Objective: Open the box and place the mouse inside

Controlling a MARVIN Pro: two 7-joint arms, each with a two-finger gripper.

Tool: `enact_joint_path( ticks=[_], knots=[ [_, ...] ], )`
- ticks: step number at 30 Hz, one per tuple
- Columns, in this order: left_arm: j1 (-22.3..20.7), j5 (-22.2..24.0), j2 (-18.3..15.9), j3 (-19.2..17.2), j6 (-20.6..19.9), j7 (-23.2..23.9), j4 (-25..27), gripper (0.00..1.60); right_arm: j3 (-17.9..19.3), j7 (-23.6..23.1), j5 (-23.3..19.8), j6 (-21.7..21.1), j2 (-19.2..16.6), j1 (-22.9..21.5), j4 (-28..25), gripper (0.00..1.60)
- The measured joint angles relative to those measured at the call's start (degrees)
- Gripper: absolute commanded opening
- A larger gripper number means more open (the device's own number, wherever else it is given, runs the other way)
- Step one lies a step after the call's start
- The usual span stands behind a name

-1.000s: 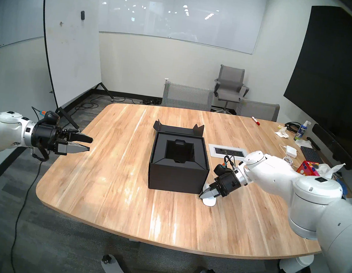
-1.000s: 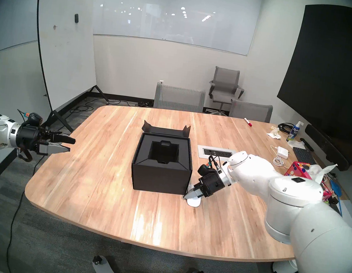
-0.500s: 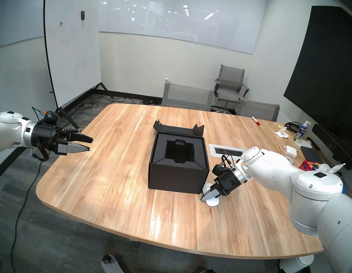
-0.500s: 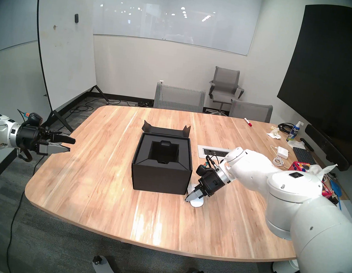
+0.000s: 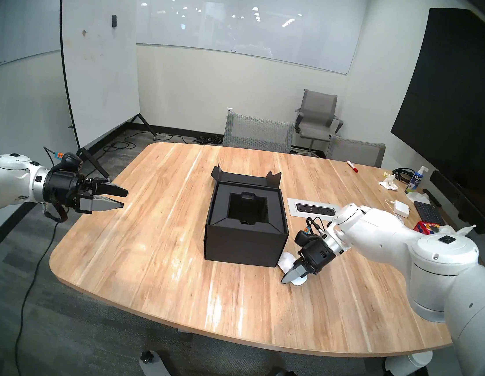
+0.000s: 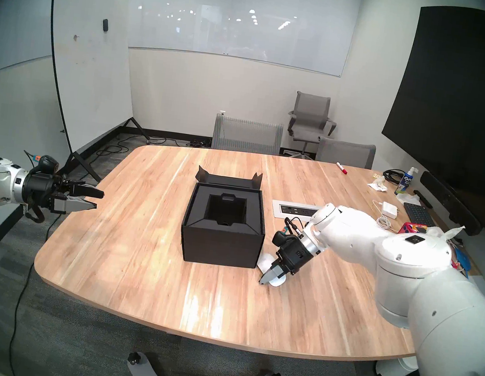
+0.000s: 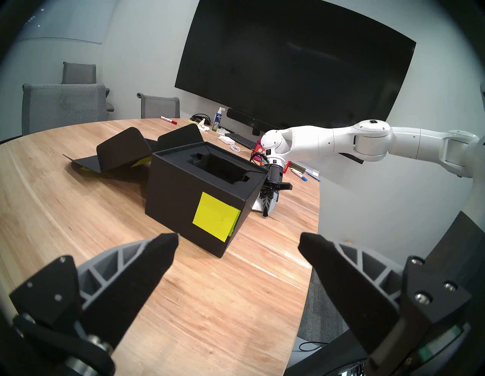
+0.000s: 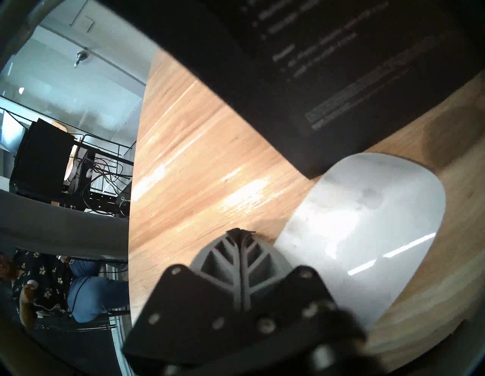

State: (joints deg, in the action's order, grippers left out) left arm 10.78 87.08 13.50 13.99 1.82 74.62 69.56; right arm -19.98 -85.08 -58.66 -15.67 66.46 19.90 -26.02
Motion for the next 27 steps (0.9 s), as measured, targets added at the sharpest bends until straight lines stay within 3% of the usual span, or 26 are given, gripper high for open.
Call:
enact_joint_path(
  ticks=[4, 14, 27],
  knots=[
    [0.0, 0.0, 0.0, 0.0, 0.0, 0.0, 0.0, 1.6, 0.3, 0.0, -1.2, 2.0, -0.7, 0.1, -0.3, 0.0],
    [0.0, 0.0, 0.0, 0.0, 0.0, 0.0, 0.0, 1.6, 6.0, 0.1, -5.0, 11.3, -3.0, -0.3, -2.2, 0.0],
    [0.0, 0.0, 0.0, 0.0, 0.0, 0.0, 0.0, 1.6, 7.5, 0.1, -5.9, 11.5, -7.6, -2.3, -10.3, 0.0]
  ],
)
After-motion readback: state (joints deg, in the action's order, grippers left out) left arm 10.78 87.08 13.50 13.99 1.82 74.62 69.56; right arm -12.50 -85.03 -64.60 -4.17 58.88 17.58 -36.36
